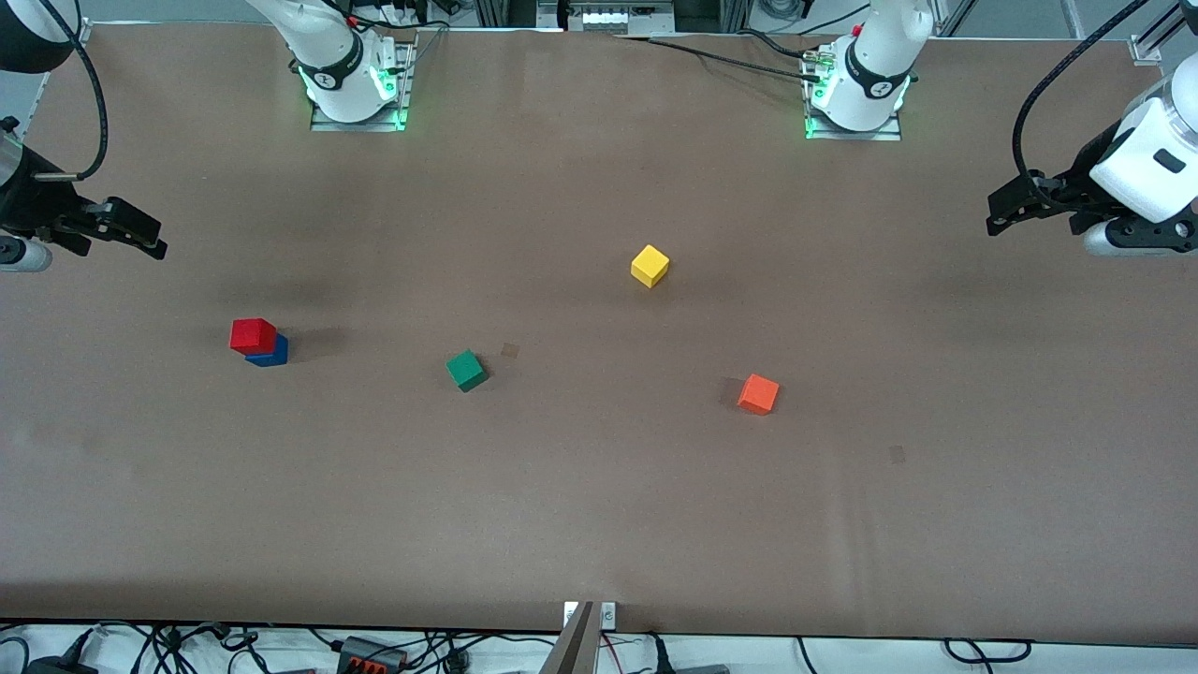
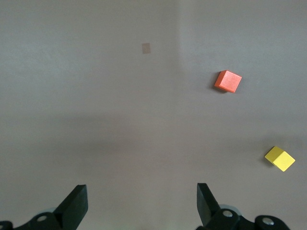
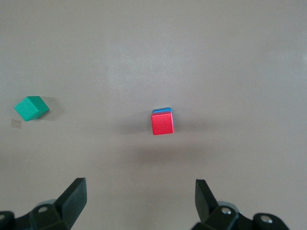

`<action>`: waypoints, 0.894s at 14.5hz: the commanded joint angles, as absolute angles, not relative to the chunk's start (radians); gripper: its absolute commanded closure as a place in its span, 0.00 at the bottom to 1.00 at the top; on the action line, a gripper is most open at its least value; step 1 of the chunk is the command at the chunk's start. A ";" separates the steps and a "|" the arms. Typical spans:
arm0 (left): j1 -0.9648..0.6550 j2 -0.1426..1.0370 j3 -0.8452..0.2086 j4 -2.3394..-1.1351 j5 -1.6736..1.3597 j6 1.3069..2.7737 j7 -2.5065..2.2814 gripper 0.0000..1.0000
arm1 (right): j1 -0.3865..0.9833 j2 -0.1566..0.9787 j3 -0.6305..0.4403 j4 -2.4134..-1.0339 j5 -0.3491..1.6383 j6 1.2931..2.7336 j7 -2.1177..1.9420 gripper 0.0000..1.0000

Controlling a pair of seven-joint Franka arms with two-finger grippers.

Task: Pass red block to right arm, stack on blue

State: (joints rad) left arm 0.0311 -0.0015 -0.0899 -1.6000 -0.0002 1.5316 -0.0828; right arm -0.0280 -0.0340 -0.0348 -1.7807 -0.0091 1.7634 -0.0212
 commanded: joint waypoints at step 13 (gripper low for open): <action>0.040 0.015 -0.091 -1.566 -0.015 1.509 -0.072 0.00 | -0.038 -0.031 -0.035 -1.747 -0.015 1.707 -0.038 0.00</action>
State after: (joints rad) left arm 0.0326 -0.0011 -0.0898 -1.6000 -0.0005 1.5316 -0.0828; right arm -0.0363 -0.0340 -0.0364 -1.7665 -0.0091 1.7341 -0.0212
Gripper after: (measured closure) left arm 0.000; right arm 0.000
